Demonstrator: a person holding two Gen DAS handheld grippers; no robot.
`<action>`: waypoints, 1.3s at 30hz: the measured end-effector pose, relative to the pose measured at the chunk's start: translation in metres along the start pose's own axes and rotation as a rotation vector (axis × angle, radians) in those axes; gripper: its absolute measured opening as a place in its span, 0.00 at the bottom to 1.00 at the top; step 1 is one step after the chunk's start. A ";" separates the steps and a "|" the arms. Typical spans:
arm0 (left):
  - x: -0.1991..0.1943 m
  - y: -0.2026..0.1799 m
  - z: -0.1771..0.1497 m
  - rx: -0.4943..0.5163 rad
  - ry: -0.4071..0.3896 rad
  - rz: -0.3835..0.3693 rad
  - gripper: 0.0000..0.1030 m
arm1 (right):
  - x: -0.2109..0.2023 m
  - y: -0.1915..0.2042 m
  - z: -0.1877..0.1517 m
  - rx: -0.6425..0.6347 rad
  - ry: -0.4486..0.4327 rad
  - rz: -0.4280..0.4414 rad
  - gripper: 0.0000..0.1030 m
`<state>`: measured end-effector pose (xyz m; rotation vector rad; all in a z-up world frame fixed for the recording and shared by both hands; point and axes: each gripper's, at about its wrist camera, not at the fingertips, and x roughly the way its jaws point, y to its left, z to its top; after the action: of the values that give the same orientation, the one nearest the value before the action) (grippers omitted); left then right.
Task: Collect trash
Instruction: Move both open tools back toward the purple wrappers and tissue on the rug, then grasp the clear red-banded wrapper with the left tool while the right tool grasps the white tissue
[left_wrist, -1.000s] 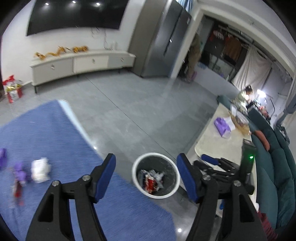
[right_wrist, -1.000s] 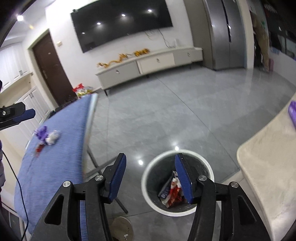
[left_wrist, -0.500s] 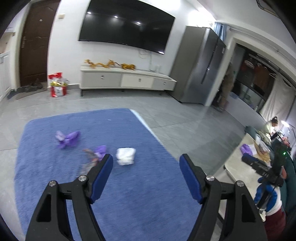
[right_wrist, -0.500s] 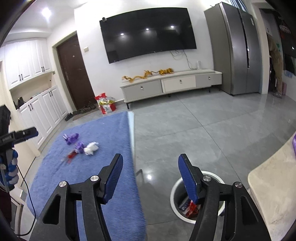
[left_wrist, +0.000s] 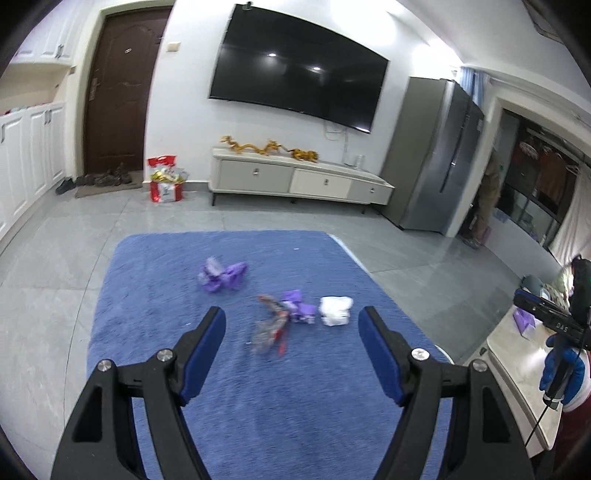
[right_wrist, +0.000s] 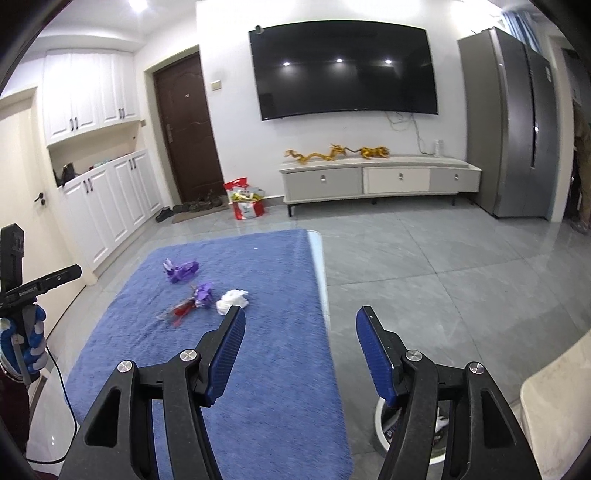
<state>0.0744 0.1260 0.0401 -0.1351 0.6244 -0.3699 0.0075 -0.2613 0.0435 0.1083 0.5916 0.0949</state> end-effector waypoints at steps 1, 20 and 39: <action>0.000 0.007 -0.001 -0.011 0.002 0.010 0.71 | 0.002 0.003 0.001 -0.006 0.002 0.005 0.61; 0.080 0.050 -0.036 -0.012 0.168 0.075 0.71 | 0.102 0.047 0.011 -0.072 0.127 0.107 0.61; 0.241 0.006 -0.044 0.115 0.354 0.038 0.40 | 0.286 0.077 -0.005 0.084 0.339 0.209 0.60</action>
<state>0.2302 0.0403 -0.1285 0.0541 0.9510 -0.3951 0.2368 -0.1501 -0.1078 0.2384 0.9218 0.2956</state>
